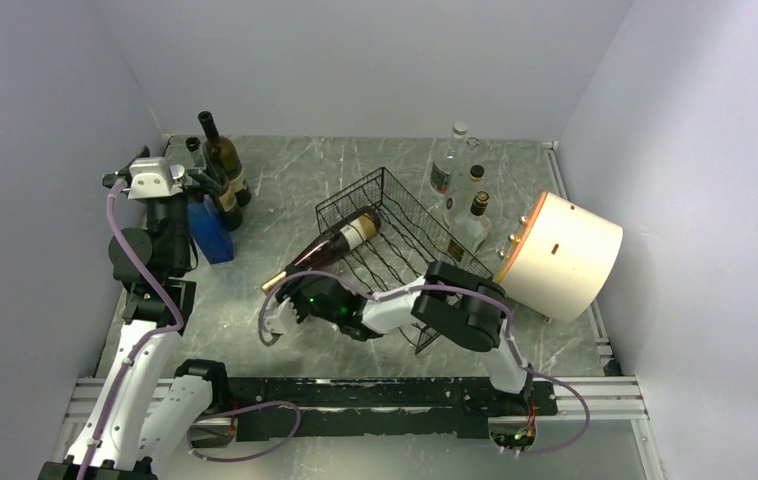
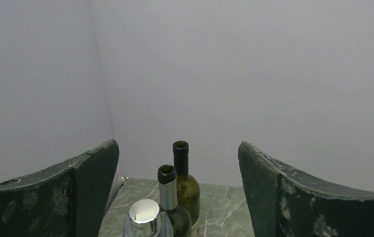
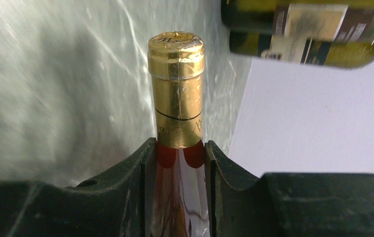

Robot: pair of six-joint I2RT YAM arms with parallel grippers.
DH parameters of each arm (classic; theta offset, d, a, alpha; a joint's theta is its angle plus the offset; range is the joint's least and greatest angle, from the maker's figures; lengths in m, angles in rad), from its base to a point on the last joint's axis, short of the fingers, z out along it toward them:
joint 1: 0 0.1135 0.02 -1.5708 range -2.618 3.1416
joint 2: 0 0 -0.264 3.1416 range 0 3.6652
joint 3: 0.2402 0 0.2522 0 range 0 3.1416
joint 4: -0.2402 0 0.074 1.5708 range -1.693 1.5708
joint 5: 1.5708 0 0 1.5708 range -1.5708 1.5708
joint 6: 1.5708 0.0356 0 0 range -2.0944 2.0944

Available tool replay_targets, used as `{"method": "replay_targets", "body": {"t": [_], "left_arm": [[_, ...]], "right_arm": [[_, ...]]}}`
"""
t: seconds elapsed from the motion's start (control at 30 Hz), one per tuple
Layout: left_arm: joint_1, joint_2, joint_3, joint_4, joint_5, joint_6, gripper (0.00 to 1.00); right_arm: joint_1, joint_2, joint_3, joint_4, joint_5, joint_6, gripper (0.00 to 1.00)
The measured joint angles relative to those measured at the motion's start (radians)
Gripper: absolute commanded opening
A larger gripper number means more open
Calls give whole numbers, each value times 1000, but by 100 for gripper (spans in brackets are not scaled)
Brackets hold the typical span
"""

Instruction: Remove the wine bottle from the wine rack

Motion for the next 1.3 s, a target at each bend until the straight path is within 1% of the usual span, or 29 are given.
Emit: {"method": "replay_targets", "body": {"t": [0.2, 0.37, 0.6, 0.83, 1.1, 1.3], "left_arm": [[0, 0, 0, 0, 0, 0, 94], [0, 0, 0, 0, 0, 0, 94], [2, 0, 0, 0, 0, 0, 94], [2, -2, 0, 0, 0, 0, 94], [2, -3, 0, 0, 0, 0, 93], [2, -3, 0, 0, 0, 0, 93]], "right_arm": [[103, -3, 23, 11, -40, 87, 0], [146, -53, 19, 13, -61, 172, 0], [192, -119, -2, 37, -64, 195, 0], [202, -145, -32, 103, -62, 228, 0], [196, -183, -63, 184, -20, 277, 0], [195, -198, -67, 212, -17, 306, 0]]}}
